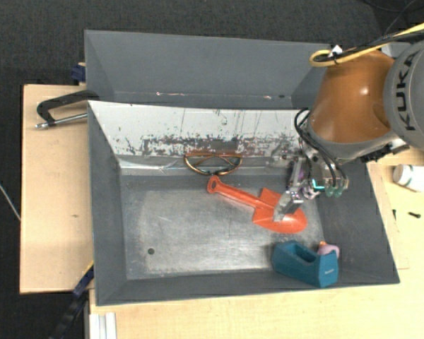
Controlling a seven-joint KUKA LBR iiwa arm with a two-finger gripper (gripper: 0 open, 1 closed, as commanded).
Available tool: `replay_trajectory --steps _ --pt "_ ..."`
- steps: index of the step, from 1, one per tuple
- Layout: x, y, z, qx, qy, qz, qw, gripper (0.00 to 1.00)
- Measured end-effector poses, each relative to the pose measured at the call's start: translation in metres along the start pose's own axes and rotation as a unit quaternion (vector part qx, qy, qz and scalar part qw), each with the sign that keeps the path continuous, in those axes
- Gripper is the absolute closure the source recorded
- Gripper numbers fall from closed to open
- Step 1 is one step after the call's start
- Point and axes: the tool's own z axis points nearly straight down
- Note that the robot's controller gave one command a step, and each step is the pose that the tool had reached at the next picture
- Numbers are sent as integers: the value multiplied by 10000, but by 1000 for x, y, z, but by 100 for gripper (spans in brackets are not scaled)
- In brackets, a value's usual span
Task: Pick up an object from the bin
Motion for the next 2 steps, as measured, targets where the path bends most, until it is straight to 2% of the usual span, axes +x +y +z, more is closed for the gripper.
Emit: replay_trajectory --steps 1,2 --pt "-1 0 -3 2 -24 -2 10000 0" --pt "-4 -2 37 6 -76 -135 9999 0"
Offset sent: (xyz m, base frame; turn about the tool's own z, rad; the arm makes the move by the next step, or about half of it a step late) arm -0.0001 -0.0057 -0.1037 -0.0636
